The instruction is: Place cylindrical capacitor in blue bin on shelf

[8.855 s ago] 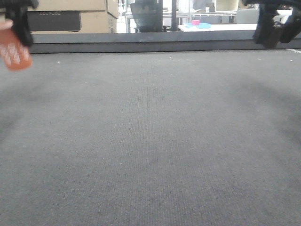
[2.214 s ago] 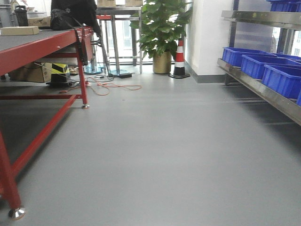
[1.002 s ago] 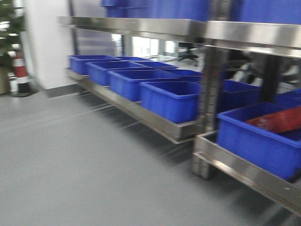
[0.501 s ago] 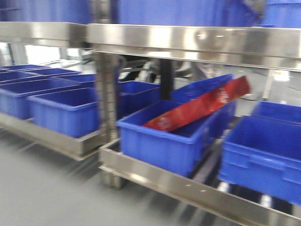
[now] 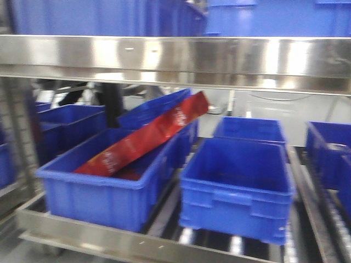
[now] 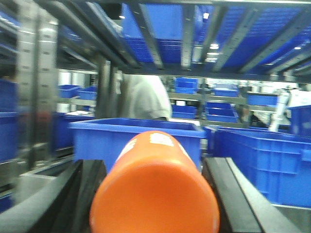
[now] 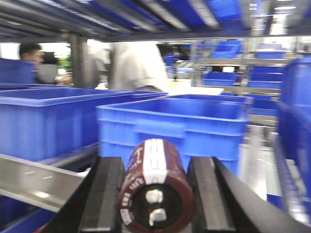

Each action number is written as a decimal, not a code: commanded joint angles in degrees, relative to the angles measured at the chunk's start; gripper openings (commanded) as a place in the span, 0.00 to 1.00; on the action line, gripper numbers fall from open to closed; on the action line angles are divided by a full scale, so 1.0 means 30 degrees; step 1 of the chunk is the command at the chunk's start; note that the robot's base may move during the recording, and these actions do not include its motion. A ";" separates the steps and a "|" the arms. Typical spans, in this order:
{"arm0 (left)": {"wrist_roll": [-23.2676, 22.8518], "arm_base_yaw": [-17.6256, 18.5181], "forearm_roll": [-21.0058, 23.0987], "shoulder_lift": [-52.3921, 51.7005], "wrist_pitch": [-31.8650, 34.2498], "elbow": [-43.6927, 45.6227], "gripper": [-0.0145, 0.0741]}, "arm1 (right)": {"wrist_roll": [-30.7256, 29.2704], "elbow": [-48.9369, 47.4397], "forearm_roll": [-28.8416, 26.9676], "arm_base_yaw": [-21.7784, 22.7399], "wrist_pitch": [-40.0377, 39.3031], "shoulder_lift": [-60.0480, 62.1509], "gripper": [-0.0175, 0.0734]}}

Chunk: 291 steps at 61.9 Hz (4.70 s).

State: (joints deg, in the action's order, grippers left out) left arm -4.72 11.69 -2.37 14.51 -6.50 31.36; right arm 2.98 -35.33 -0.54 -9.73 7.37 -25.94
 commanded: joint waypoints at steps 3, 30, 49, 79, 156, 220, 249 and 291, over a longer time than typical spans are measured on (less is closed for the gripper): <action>-0.0097 -0.0040 -0.0015 -0.0080 0.0485 -0.0010 0.04 | 0.0010 0.0040 0.0179 -0.0023 -0.0619 0.0125 0.01; -0.0097 -0.0040 -0.0015 -0.0080 0.0485 -0.0010 0.04 | 0.0010 0.0040 0.0179 -0.0023 -0.0619 0.0125 0.01; -0.0097 -0.0040 -0.0015 -0.0080 0.0485 -0.0010 0.04 | 0.0010 0.0040 0.0179 -0.0023 -0.0619 0.0125 0.01; -0.0097 -0.0040 -0.0015 -0.0080 0.0485 -0.0010 0.04 | 0.0010 0.0040 0.0179 -0.0023 -0.0619 0.0125 0.01; -0.0097 -0.0040 -0.0015 -0.0080 0.0485 -0.0010 0.04 | 0.0010 0.0040 0.0179 -0.0023 -0.0619 0.0125 0.01; -0.0013 -0.0006 0.0136 0.5704 0.0693 0.3476 0.04 | -0.0172 -0.3066 0.1132 -0.0668 -0.1249 -0.3942 0.01; -0.0013 0.4874 0.0136 1.5704 0.1793 1.0398 0.04 | -0.0172 -0.8037 0.1132 -0.5685 -0.5422 -1.3574 0.01; -0.0013 0.8665 0.0136 2.1113 0.3930 1.1591 0.45 | -0.0172 -0.8780 -0.0227 -0.6496 -0.4002 -1.6011 0.48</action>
State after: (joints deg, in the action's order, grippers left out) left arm -4.62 37.26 -2.08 78.24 3.76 65.55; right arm 2.86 -61.15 0.57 -29.08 -4.27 -73.99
